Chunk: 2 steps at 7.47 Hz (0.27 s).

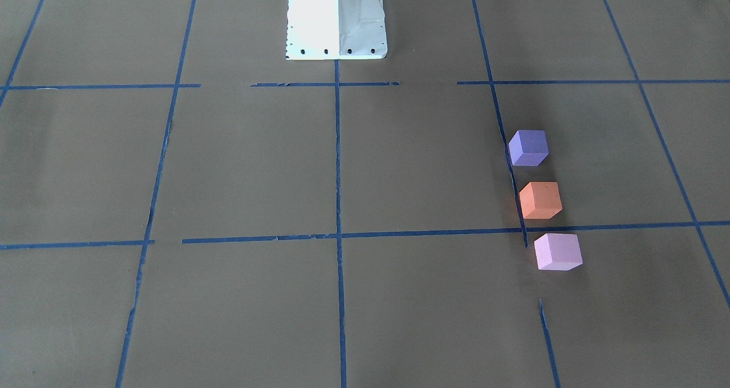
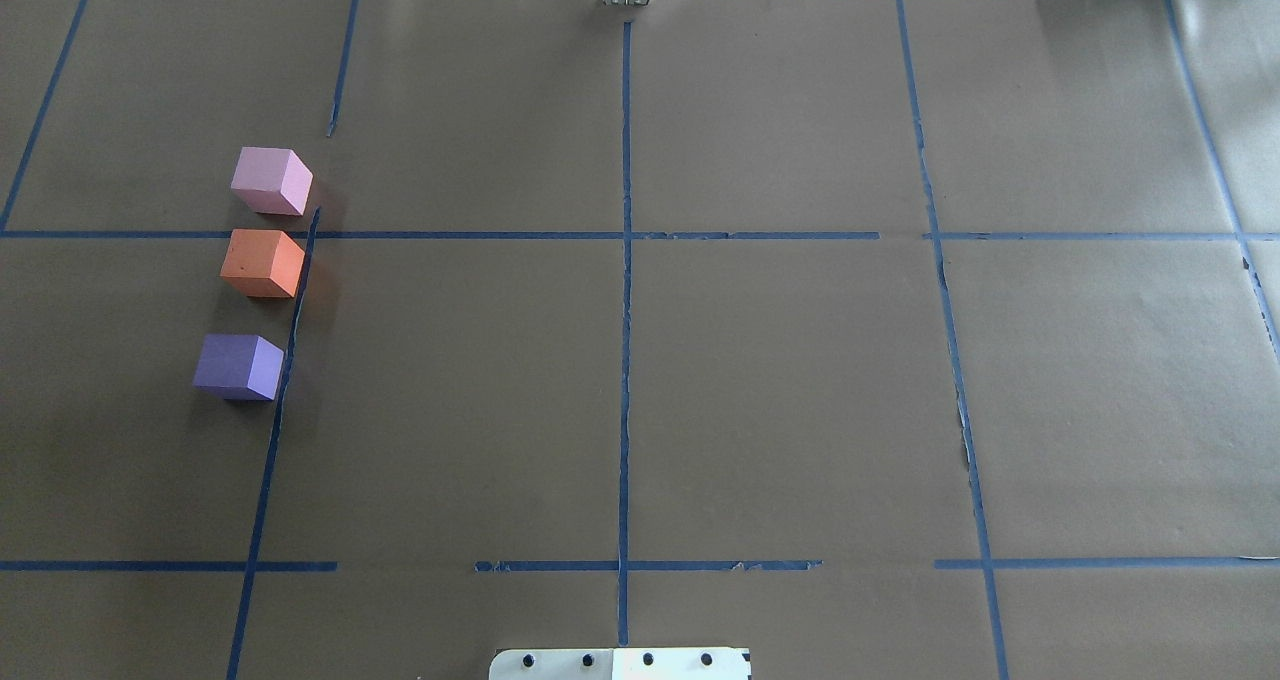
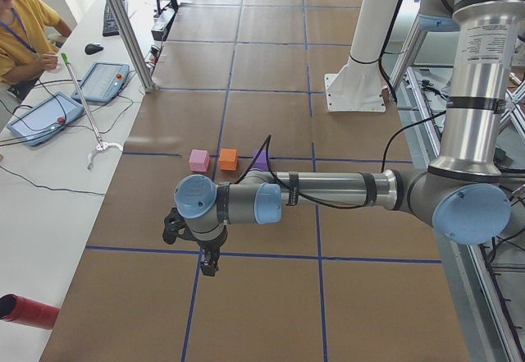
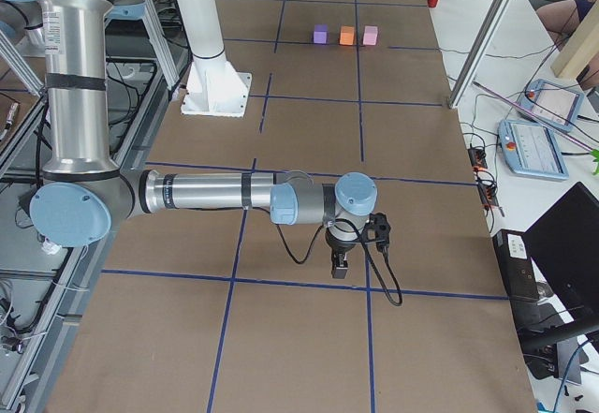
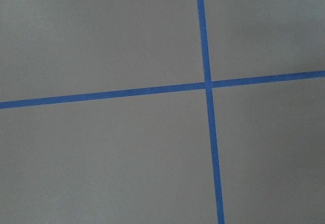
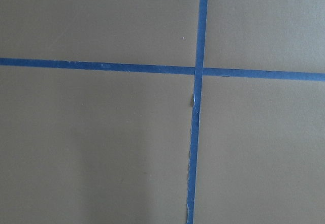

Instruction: Arrange blocks in a line

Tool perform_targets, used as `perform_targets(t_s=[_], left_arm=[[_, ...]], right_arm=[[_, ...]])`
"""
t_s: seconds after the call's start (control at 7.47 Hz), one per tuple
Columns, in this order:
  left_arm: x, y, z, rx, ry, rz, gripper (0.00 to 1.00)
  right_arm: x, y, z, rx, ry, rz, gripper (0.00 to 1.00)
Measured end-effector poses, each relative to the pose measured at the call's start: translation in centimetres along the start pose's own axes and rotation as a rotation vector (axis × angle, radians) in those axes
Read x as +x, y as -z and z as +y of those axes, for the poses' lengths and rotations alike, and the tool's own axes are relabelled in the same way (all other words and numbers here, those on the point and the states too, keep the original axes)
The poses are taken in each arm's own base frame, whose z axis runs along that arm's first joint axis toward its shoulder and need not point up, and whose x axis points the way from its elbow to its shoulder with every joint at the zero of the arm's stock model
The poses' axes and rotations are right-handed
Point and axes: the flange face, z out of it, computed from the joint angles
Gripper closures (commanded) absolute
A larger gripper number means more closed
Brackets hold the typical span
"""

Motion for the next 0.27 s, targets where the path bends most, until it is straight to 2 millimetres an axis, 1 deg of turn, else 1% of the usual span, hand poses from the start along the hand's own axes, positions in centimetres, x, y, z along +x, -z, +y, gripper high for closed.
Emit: perform_targets(t_s=[0.27], left_arm=[[0.29,0.25,-0.37,0.005,-0.006,0.002,0.00]], right_arm=[[0.00,0.00,0.00,0.000,0.000,0.000,0.00]])
